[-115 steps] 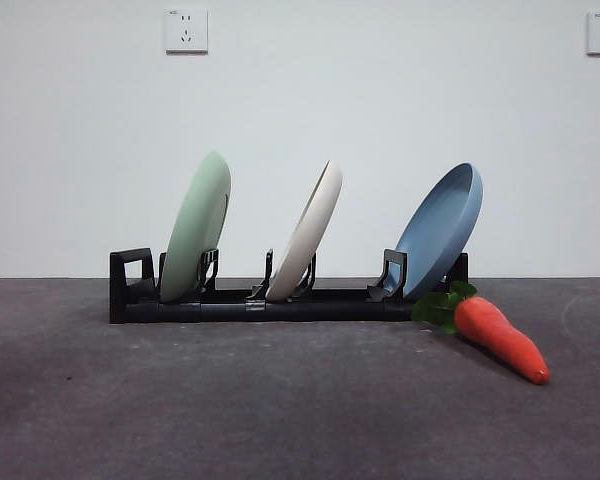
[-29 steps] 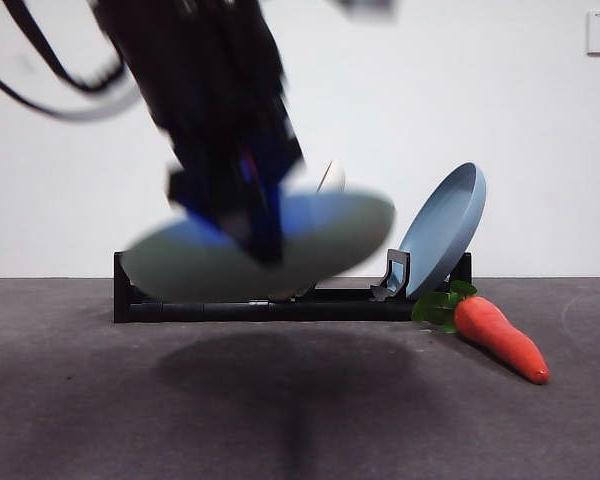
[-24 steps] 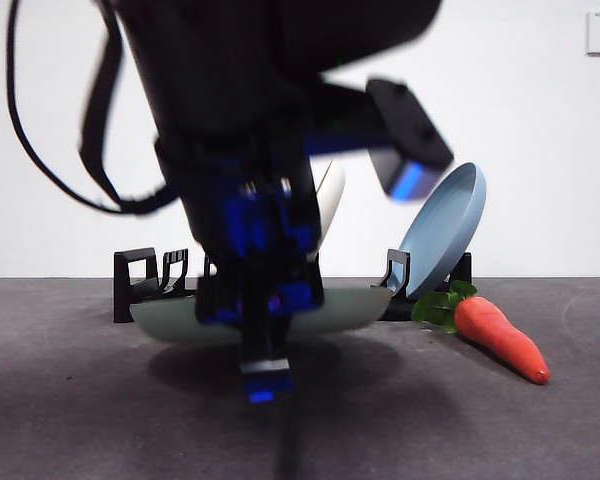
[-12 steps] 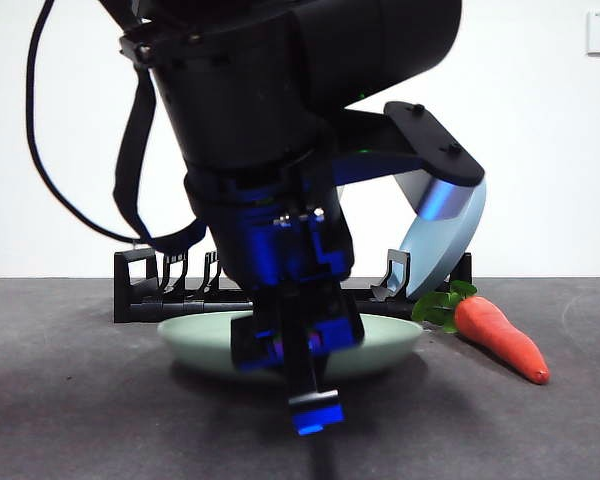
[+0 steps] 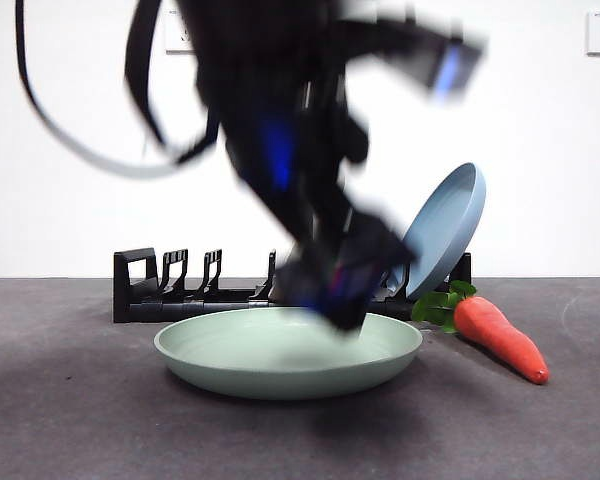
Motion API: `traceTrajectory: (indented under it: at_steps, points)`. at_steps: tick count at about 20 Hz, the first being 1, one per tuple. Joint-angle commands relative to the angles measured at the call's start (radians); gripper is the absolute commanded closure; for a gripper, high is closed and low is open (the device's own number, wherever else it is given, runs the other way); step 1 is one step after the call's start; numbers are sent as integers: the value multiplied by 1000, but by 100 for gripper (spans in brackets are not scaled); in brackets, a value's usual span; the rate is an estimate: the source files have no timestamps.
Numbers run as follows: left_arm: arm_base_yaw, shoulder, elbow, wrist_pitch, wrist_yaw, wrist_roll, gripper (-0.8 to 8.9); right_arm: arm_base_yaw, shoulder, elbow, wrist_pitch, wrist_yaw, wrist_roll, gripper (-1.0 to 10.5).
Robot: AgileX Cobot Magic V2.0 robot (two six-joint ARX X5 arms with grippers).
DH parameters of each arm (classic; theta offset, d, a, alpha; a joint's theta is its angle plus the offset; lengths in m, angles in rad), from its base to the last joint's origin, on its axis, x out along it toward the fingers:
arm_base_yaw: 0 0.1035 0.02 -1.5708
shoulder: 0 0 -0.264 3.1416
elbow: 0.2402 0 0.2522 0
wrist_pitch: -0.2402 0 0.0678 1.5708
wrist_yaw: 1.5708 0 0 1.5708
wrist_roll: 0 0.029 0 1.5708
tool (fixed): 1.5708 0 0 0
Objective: Take the green plate from the plate rack,put the plate on the table,take the carrot from the table,put the carrot in the plate
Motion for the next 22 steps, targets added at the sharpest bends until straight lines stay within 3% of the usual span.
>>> traceTrajectory:
  at_steps: [1, 4, 9, 14, 19, 22]
  points:
    - [-7, -61, 55, -75, 8, -69, 333, 2, 47, 3, 56, 2, 16, 357]
    - [-11, -173, 150, -192, 89, -172, 333, 2, 153, 3, 172, 49, 24, 357]
    - [-11, -399, 207, -231, 256, -345, 334, 24, 375, 3, 367, 148, 61, 357]
    - [-11, -571, 207, -275, 289, -390, 338, 102, 569, 3, 529, 319, 68, 358]
    - [-11, -632, 207, -301, 288, -425, 339, 180, 710, 3, 676, 472, 82, 389]
    - [-12, -634, 207, -321, 288, -438, 339, 200, 782, 3, 739, 500, 103, 389]
